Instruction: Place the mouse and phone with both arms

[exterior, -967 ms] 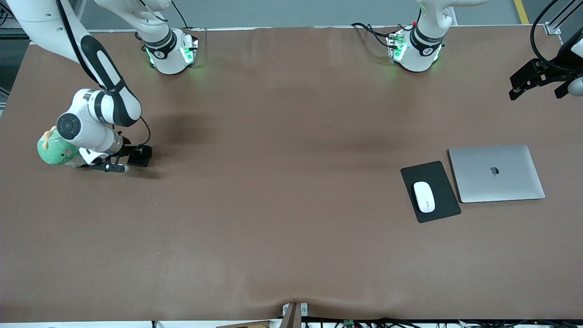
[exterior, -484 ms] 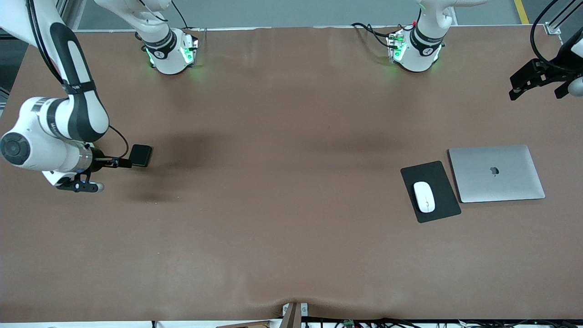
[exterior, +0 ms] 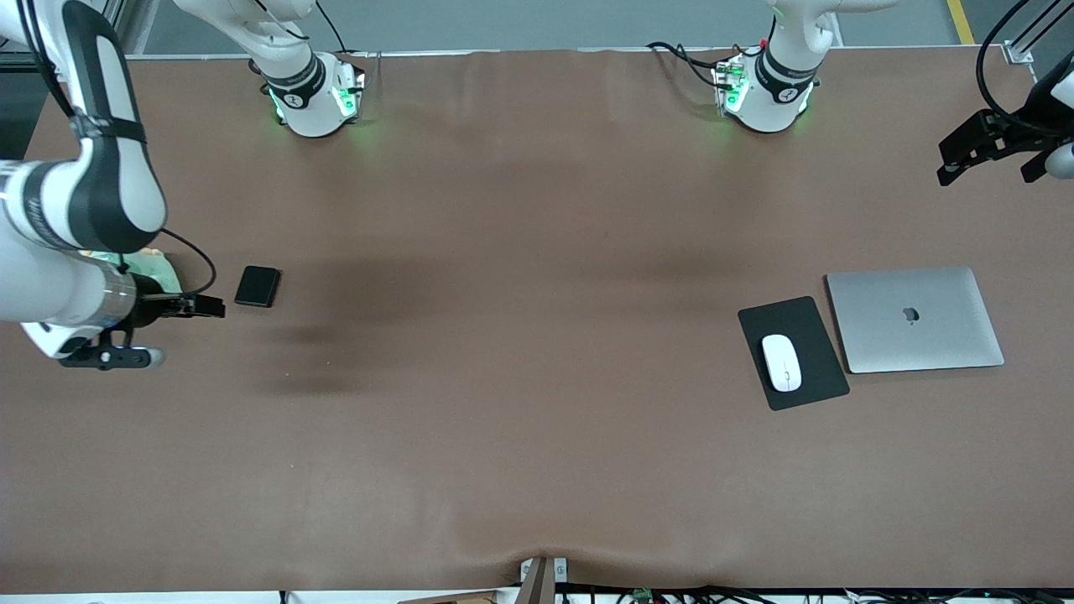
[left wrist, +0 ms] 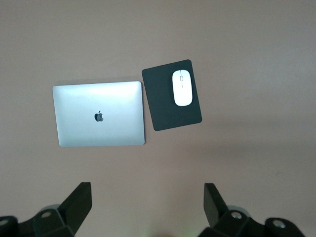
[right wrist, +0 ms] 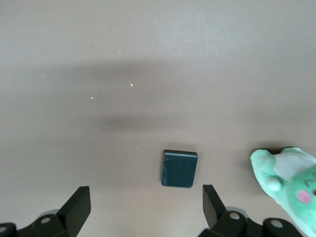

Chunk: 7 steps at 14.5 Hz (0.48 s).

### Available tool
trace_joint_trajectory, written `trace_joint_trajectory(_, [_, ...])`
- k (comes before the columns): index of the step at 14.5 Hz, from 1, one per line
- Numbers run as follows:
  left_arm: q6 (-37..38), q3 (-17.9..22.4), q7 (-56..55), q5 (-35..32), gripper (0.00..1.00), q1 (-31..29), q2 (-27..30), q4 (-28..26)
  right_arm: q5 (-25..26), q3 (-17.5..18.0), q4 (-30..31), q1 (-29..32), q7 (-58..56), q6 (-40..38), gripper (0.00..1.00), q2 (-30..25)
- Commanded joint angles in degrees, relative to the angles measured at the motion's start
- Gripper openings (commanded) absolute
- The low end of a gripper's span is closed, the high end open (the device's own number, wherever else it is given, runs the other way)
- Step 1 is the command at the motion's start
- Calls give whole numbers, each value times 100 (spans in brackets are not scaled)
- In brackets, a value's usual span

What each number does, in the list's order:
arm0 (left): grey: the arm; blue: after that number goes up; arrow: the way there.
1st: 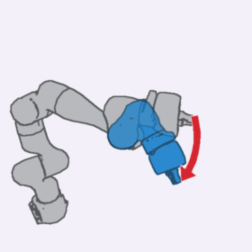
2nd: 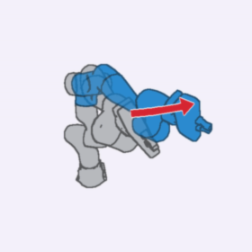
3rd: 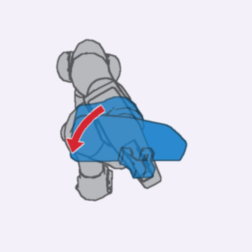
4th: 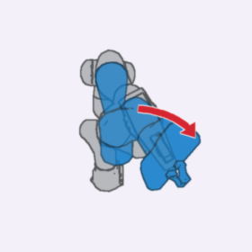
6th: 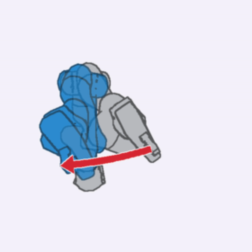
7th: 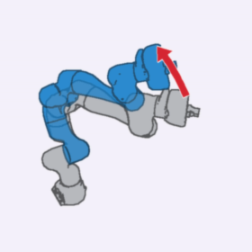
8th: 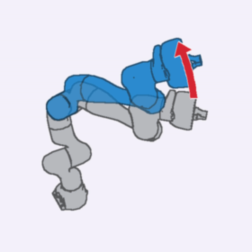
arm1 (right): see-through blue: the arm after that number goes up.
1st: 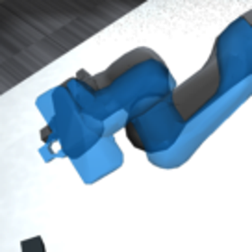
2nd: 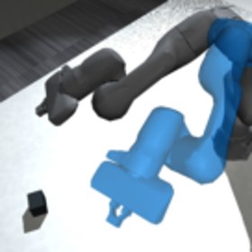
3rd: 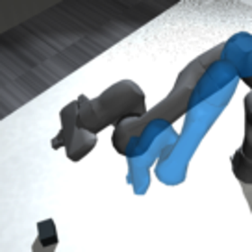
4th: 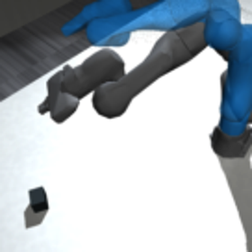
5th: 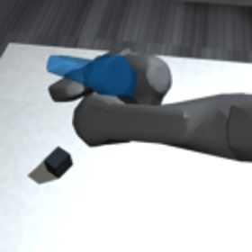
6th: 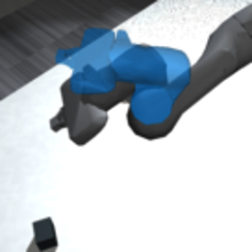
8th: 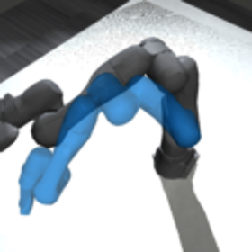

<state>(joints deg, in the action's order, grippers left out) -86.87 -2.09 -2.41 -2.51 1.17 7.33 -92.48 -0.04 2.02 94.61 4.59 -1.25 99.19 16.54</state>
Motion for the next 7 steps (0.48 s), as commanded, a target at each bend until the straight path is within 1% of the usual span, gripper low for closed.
trace_joint_trajectory(1, [-76,-11,74,102,100,-56,32,2,-14,132,-1152,121,-42,-924,100,331])
trace_joint_trajectory(3, [-76,-11,74,84,100,-56,-3,37,39,176,-1523,112,-42,-1190,100,341])
trace_joint_trajectory(7, [-76,-11,83,49,100,-56,-83,186,57,176,-2156,94,-33,-1261,100,297])
